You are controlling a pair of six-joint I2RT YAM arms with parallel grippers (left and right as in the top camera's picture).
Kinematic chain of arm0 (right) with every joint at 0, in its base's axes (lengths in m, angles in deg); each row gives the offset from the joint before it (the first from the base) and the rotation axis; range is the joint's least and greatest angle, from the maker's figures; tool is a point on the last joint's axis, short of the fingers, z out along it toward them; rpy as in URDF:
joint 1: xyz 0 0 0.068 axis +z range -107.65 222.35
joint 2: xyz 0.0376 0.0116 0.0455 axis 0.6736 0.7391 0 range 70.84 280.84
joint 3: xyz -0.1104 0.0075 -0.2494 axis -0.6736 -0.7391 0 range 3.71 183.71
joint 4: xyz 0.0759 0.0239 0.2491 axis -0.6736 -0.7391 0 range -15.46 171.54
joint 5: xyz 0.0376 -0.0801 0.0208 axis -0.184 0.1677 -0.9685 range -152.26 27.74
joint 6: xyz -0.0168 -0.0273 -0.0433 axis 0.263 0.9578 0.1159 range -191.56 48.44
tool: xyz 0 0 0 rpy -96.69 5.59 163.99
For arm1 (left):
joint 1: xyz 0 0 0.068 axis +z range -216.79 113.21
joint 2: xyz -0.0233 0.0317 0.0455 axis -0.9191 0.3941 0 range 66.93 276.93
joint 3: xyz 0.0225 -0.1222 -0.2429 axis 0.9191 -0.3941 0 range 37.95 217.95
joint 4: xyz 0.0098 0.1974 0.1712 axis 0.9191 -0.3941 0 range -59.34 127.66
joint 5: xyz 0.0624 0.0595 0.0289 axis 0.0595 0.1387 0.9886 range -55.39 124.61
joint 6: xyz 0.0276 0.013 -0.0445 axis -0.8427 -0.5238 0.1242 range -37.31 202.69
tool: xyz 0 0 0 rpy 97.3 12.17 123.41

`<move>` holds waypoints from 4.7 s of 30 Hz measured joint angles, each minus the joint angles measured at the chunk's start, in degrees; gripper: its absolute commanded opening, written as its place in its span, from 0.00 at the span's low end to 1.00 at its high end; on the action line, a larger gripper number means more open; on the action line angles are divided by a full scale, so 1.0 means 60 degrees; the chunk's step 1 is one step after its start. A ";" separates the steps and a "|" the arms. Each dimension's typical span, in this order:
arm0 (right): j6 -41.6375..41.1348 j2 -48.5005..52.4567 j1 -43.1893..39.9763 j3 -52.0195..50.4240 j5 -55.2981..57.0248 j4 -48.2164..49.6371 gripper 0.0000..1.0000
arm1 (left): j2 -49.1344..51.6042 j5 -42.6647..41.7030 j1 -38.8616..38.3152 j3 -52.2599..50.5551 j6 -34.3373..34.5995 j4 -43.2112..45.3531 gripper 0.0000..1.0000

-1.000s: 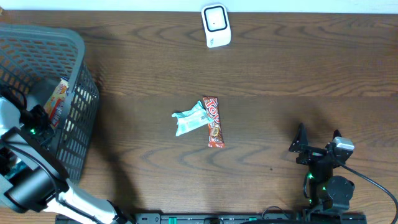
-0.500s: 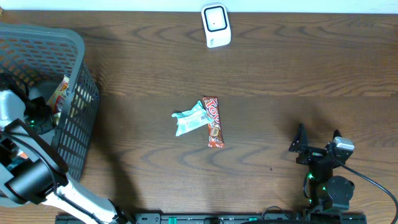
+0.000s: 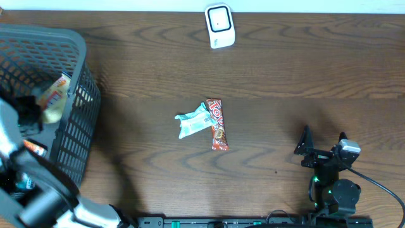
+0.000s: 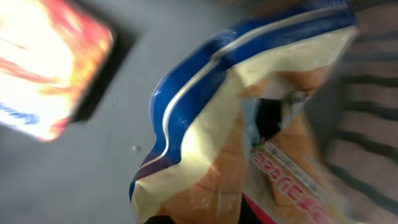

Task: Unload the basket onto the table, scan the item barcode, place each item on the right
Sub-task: 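Reach the left gripper into the basket and grasp the yellow snack bag, then carry the yellow snack bag out and set it right of the TOP bar, then reach the left gripper into the basket and grasp the orange packet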

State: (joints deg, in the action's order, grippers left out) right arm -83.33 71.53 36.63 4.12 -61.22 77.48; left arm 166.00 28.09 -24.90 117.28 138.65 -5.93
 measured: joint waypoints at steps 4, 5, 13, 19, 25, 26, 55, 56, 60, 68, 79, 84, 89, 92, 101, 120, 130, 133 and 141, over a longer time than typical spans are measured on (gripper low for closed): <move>0.0000 0.0000 0.0000 0.0000 0.0000 0.0000 0.99 | -0.2106 -0.0007 0.0331 0.0015 -0.0098 0.0018 0.07; 0.0000 0.0000 0.0000 0.0000 0.0000 0.0000 0.99 | -0.2648 -0.0004 0.0386 0.0018 -0.0091 0.0018 0.07; 0.0000 0.0000 0.0000 0.0000 0.0000 0.0000 0.99 | -0.5730 -0.0532 0.0426 0.0022 0.0288 0.0106 0.07; 0.0000 0.0000 0.0000 0.0000 0.0000 0.0000 0.99 | -0.7042 -0.2222 -0.0069 0.0022 0.0605 0.0095 0.07; 0.0000 0.0000 0.0000 0.0000 0.0004 0.0000 0.99 | -0.7388 -0.3191 -0.2302 0.0022 0.0372 0.0091 0.07; 0.0000 0.0000 0.0000 0.0000 0.0004 0.0000 0.99 | -0.7355 -0.3231 -0.2750 0.0022 0.0280 0.0091 0.07; 0.0000 0.0000 0.0000 0.0000 0.0004 0.0000 0.99 | 0.1894 -0.0732 -1.3056 0.0015 -0.3122 0.4586 0.08; 0.0000 0.0000 0.0000 0.0000 0.0000 0.0000 0.99 | 0.2095 -0.0718 -1.3158 0.0015 -0.3311 0.4586 0.08; 0.0000 0.0000 0.0000 0.0000 0.0000 0.0000 0.99 | 0.2619 -0.0718 -1.3457 0.0015 -0.3854 0.4583 0.80; 0.0000 0.0000 0.0000 0.0000 0.0000 0.0000 0.99 | 0.2218 -0.0710 -1.3358 0.0015 -0.4065 0.4379 1.00; 0.0000 0.0000 0.0000 0.0000 0.0000 0.0004 0.99 | -0.1330 0.0219 -1.3223 0.0015 -0.4364 0.3060 0.99; 0.0000 0.0000 0.0000 0.0000 0.0004 0.0000 0.99 | -0.2677 0.1038 -1.3183 0.0015 -0.4929 0.2277 0.98; 0.0000 0.0000 0.0000 0.0000 0.0004 0.0000 0.99 | -0.3785 0.1832 -1.2728 0.0015 -0.5333 0.1861 0.98; 0.0000 0.0000 0.0000 0.0000 0.0000 0.0000 0.99 | -0.4430 0.2080 -1.2021 0.0015 -0.5555 0.1818 0.98; 0.0000 0.0000 0.0000 0.0000 0.0000 0.0000 0.99 | -0.6324 0.2408 -0.8896 0.0018 -0.5661 0.1902 0.98; 0.0000 0.0000 0.0000 0.0000 0.0004 0.0004 0.99 | -0.3606 0.2900 -0.0670 0.0076 -0.2116 -0.2029 0.99; 0.0000 0.0000 0.0000 0.0000 0.0000 0.0000 0.99 | -0.0725 0.2481 0.0076 -0.0382 -0.2947 -0.1158 0.90; 0.0000 0.0000 0.0000 0.0000 0.0004 0.0000 0.99 | 0.0058 0.2404 0.0076 -0.0412 -0.3432 -0.0980 0.82; 0.0000 0.0000 0.0000 0.0000 0.0004 0.0000 0.99 | 0.1446 0.2397 0.0076 -0.0437 -0.3898 -0.0736 0.76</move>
State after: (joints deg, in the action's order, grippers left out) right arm -83.33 71.53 36.63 4.12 -61.20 77.48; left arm 174.68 42.47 -24.44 114.66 115.26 -10.35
